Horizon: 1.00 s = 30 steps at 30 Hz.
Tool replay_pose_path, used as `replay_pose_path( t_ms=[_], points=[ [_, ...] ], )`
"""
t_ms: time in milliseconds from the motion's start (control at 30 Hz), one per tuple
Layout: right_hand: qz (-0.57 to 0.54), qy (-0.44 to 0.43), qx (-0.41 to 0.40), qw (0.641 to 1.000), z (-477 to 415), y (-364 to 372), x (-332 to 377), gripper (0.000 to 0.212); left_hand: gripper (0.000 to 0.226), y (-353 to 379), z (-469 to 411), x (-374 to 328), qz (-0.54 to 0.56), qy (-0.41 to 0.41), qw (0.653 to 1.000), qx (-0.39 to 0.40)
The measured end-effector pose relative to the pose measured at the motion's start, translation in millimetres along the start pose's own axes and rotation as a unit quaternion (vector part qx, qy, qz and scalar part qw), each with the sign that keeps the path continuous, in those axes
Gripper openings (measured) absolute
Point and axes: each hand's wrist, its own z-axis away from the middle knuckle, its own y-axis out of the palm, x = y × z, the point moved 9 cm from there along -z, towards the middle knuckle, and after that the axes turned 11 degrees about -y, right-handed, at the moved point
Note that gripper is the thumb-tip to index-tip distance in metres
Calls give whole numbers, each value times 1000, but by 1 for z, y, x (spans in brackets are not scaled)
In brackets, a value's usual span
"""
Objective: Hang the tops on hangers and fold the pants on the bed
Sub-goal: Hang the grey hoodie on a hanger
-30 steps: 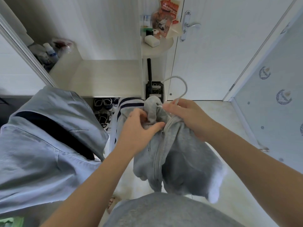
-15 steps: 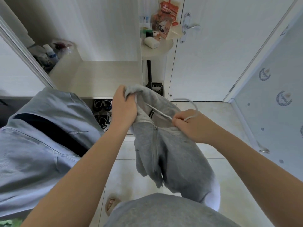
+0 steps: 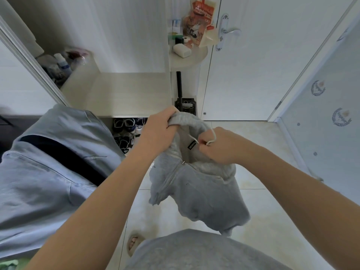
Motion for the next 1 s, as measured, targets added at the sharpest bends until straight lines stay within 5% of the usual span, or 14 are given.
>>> replay_pose_path(
  t_ms=[133,233,333,467,667,800,900,1000],
  points=[
    [-117,-27,-55,991,1,-5,6,27,9,2,4,9,16,-9,1000,23],
    [-90,-14,-24,996,-2,8,1,25,20,0,8,8,25,-4,999,44],
    [-156,-2,-75,985,-3,2,-9,26,27,9,17,20,35,-44,992,117],
    [-219,-16,-87,972,1,5,-5,27,28,-12,17,39,48,-35,998,14],
    [-246,-58,-82,964,1,-3,9,29,49,3,25,23,-145,84,986,20],
    [-242,-72,-106,962,3,-3,-2,22,37,3,27,23,-43,83,994,49],
    [-253,-46,-170,951,18,-8,-36,7,21,-13,32,36,24,37,999,1],
    [-251,11,-140,958,36,10,-73,16,11,-27,36,50,48,-10,998,-31]
  ],
)
